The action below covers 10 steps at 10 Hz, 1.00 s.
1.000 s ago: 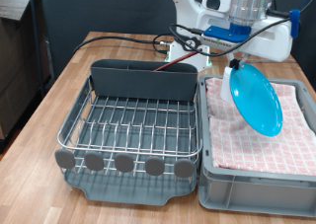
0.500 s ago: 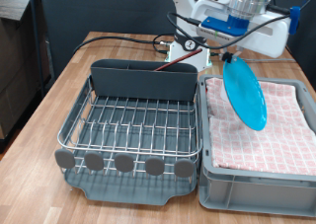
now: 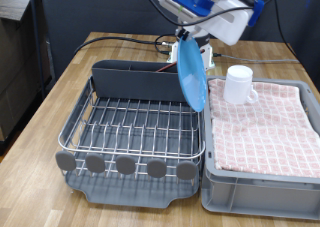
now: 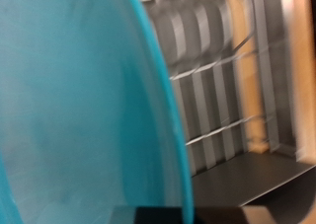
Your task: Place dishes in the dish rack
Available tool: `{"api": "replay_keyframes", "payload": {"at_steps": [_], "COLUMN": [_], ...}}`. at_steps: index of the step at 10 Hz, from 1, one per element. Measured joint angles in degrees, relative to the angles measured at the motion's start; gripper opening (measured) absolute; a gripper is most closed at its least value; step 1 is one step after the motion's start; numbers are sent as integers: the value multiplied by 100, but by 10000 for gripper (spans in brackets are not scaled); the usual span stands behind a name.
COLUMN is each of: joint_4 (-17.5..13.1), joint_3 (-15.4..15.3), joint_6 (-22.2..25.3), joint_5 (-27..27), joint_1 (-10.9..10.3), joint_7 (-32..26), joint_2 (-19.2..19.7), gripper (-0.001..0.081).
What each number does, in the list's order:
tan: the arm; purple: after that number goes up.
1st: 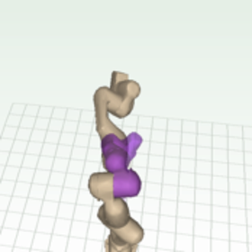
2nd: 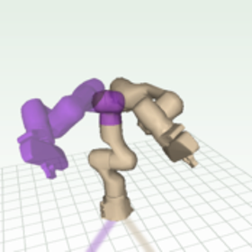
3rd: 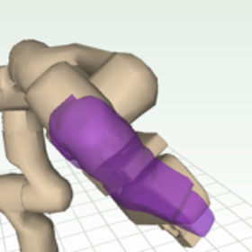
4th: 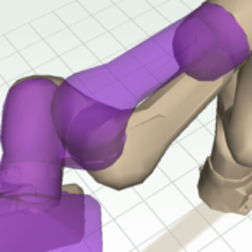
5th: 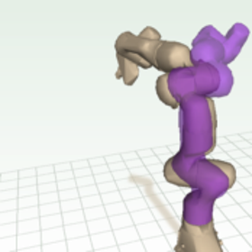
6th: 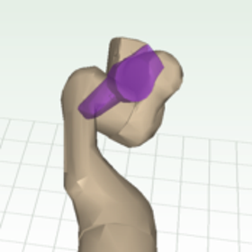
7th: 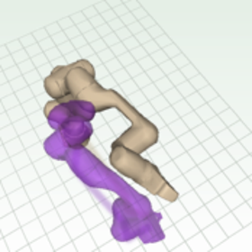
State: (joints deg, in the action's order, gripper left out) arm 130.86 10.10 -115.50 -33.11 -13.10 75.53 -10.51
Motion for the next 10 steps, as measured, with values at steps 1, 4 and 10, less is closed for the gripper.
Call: {"api": "replay_keyframes", "payload": {"at_steps": [1,4,10], "joint_4": [-62,-104,32], "joint_3": [111,173,825], "joint_6": [0,-112,-1167], "joint_5": [-37,-197,-1537], "joint_1": [60,74,471], "joint_7": [-369,-593,-1683], "joint_2": [-44,-36,104], "gripper": [19,19,19]}}
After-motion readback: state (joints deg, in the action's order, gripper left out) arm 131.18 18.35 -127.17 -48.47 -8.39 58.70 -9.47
